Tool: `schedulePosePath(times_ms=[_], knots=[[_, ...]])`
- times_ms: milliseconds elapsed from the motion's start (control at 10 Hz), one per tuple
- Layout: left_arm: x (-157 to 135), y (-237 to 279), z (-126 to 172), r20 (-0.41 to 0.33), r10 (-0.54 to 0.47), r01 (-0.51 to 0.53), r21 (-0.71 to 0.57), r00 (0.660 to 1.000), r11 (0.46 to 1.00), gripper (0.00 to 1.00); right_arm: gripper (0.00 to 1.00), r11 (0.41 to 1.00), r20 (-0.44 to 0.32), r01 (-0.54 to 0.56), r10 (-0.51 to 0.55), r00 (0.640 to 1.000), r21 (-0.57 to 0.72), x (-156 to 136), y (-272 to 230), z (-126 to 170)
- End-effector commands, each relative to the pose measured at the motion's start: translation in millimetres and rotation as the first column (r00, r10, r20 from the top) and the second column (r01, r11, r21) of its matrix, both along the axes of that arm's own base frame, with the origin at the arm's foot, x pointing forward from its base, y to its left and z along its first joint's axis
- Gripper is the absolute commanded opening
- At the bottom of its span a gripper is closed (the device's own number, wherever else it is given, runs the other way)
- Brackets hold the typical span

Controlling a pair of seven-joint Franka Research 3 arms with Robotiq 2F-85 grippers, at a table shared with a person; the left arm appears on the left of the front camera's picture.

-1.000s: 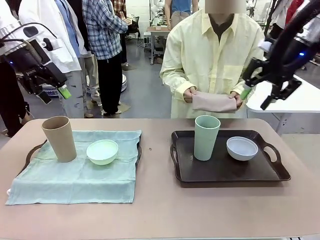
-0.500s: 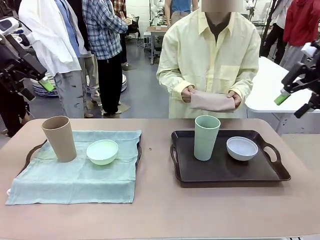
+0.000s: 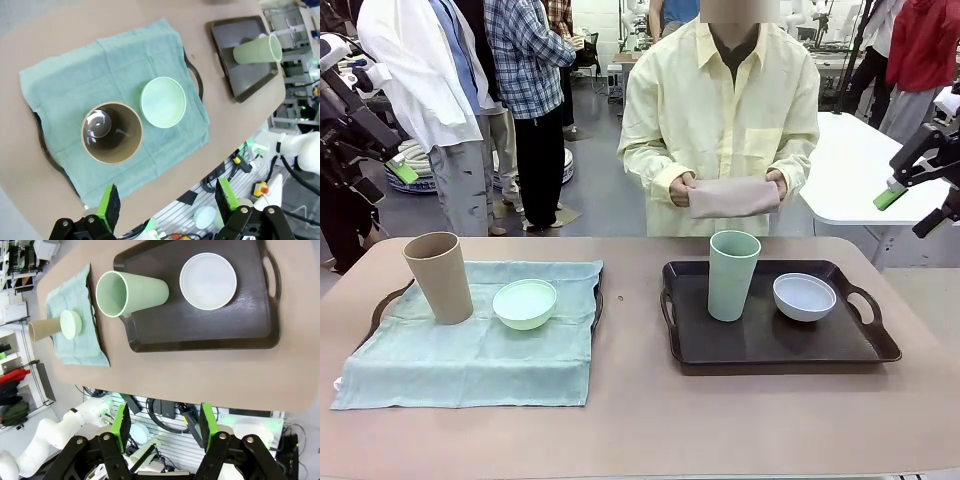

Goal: Set up a tray with a mat and arrange the tableware.
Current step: Pick up the Picnic Bowl and Reusable plastic cup from the Handle tray in front of the human's position and hold them in the air.

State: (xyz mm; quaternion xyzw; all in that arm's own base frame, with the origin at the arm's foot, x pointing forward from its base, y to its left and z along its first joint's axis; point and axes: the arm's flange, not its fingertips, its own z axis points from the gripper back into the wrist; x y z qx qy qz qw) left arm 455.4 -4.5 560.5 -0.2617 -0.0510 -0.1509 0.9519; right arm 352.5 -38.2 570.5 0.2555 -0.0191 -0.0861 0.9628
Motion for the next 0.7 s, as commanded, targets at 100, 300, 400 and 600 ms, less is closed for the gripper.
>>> schedulePosePath(times_ms=[100,300,400,600], knots=[[-5,10,1,-0.035,0.056,-0.059,-0.088,0.998,0.994,1.0,0.72,0.993,-0.05,0.001,0.005,0.999,0.116,9,-34,-3],[-18,46,-1,-0.128,0.177,-0.202,-0.231,0.976,0.952,1.0,0.72,0.957,-0.107,-0.008,0.041,0.993,0.291,15,-100,-12],[-25,61,-3,-0.182,0.201,-0.247,-0.283,0.962,0.927,1.0,0.72,0.943,-0.1,-0.012,0.048,0.994,0.332,14,-128,-15],[-32,75,-13,-0.262,0.23,-0.311,-0.336,0.937,0.889,1.0,0.72,0.913,-0.046,0.001,0.02,0.999,0.409,17,-173,-18]])
